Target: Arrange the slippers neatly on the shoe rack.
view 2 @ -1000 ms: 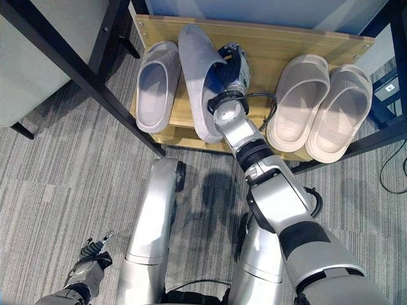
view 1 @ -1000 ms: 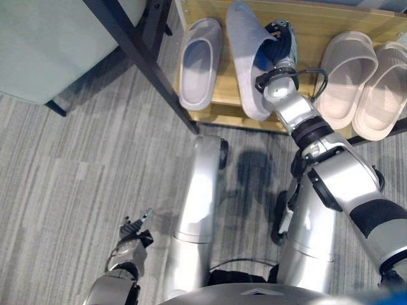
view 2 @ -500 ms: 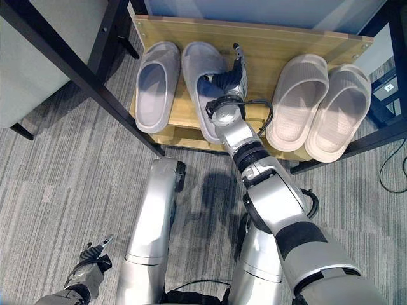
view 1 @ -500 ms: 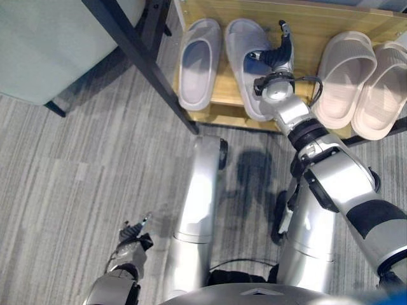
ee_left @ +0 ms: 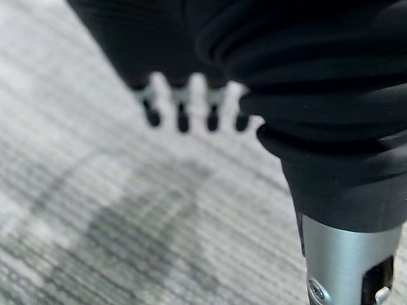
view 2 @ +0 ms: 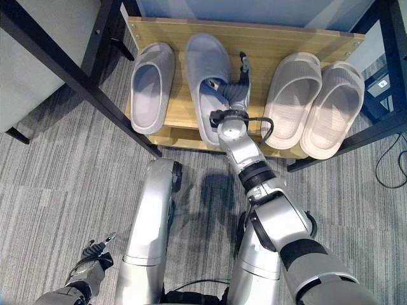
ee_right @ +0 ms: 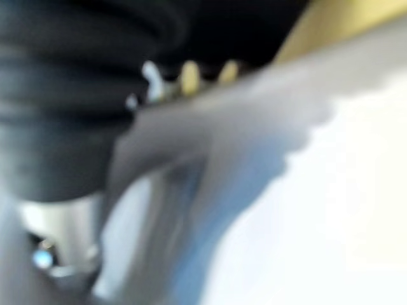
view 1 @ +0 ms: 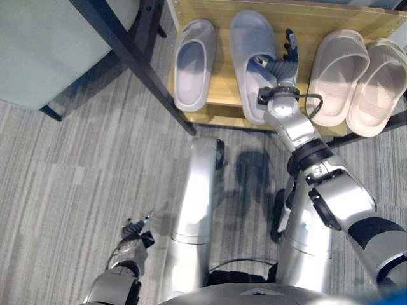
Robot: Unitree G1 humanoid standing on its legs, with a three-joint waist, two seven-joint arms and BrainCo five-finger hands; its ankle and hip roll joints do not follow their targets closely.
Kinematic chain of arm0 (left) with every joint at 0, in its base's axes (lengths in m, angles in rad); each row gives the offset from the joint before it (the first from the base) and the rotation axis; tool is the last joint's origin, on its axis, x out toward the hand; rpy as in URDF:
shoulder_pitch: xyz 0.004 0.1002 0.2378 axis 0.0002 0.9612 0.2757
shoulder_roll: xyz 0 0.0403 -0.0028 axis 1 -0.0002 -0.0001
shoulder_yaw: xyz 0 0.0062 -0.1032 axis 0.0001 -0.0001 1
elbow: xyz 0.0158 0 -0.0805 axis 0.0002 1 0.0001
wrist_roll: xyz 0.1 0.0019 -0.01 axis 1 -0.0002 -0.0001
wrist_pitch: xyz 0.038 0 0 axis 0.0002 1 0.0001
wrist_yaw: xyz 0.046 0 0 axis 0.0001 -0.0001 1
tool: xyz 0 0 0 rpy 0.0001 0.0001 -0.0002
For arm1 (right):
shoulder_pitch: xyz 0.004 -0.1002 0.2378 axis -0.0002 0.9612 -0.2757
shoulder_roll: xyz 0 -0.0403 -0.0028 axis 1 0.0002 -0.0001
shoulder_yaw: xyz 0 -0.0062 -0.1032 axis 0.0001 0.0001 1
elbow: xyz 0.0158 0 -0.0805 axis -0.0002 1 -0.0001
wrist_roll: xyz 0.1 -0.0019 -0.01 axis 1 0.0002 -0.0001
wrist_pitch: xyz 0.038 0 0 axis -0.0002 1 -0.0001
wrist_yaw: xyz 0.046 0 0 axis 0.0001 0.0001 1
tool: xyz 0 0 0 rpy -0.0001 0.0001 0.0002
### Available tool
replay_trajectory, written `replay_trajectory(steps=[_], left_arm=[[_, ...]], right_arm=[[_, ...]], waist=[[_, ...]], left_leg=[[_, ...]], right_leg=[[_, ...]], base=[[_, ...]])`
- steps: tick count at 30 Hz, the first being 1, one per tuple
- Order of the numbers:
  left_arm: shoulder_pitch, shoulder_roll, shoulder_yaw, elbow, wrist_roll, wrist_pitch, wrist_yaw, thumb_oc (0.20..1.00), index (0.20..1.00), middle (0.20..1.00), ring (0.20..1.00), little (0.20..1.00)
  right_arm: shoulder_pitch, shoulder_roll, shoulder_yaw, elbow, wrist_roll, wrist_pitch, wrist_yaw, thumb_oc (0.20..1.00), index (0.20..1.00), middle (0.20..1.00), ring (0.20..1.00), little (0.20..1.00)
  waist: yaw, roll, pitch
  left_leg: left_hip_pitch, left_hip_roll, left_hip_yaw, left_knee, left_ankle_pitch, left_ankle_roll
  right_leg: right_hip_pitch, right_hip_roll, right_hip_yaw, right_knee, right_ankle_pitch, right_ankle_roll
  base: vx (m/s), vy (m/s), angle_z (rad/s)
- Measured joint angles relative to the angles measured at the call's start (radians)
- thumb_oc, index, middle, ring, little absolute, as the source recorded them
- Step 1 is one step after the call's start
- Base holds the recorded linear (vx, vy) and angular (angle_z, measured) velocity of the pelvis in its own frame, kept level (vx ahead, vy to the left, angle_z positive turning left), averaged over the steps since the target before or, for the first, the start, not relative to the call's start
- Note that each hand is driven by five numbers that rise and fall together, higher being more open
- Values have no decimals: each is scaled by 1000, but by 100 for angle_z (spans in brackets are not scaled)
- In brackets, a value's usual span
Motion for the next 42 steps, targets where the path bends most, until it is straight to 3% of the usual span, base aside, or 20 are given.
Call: replay_trajectory(steps=[12, 27, 35, 42], left_arm=[[10, -3, -1, 2, 21, 21, -22, 1000, 1000, 1000, 1000, 1000], [5, -4, -1, 25, 77, 36, -30, 1000, 1000, 1000, 1000, 1000], [4, -6, -3, 26, 97, 39, -28, 1000, 1000, 1000, 1000, 1000], [7, -6, -43, 26, 123, 37, -25, 1000, 1000, 1000, 1000, 1000]], right_arm=[[-82, -37, 0, 113, -233, 118, 8, 1000, 1000, 1000, 1000, 1000], [-59, -34, -1, 41, -229, 103, 44, 1000, 1000, 1000, 1000, 1000], [-62, 63, -6, 58, -159, 94, 36, 1000, 1000, 1000, 1000, 1000], [-110, 83, -6, 177, -151, 69, 12, 1000, 1000, 1000, 1000, 1000]], waist=[[-5, 0, 0], [-6, 1, 0], [-2, 4, 1], [19, 7, 1]], left_leg=[[1, 4, 2, 1, 0, 1], [4, 4, 1, 1, 0, 1], [6, 3, 1, 1, 0, 1], [12, 2, 5, 1, -1, -1]], right_leg=[[-4, 6, 3, 2, 0, 0], [-1, 7, 2, 2, 0, 0], [0, 7, 3, 5, 1, 2], [4, 7, 8, 5, 0, 1]], base=[[0, 0, 0], [0, 0, 0], [0, 0, 0], [1, 5, 0]])
